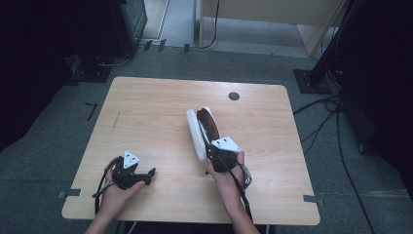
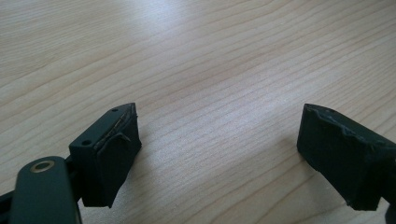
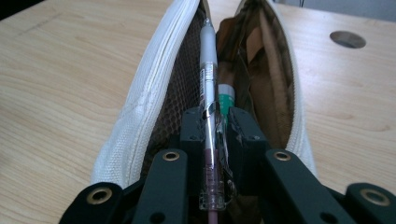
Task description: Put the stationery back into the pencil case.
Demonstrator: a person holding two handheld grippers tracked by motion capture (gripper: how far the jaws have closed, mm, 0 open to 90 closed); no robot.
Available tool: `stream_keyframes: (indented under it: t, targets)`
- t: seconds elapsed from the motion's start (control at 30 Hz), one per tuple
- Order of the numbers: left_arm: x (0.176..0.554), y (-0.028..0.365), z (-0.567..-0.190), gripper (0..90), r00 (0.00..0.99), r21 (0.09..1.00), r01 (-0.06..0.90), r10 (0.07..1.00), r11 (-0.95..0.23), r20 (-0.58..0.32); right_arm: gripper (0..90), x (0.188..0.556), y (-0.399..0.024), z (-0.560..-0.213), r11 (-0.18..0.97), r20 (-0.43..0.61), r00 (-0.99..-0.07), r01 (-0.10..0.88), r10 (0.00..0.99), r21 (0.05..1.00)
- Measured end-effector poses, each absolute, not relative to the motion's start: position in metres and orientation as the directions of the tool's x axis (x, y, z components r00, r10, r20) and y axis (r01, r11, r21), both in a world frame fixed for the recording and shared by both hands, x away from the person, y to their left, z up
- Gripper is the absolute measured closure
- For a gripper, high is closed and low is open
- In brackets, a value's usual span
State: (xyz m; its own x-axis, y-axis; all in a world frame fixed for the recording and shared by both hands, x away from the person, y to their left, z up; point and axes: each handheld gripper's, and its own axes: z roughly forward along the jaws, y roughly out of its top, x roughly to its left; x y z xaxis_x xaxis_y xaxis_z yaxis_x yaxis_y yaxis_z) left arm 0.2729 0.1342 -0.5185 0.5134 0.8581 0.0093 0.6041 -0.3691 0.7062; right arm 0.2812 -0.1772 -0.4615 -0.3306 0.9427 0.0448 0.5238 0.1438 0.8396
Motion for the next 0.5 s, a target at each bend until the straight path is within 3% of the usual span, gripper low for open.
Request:
stream_keyframes:
  t: [0.5]
  targets:
    - [0.2729, 0.1341, -0.5185, 13.3, 0.513, 0.707, 0.604, 0.858, -0.368, 0.008, 77.3, 0.2877, -0.1716, -0.4672, 0.171, 0.046, -0.338, 0.583, 0.940, 0.795]
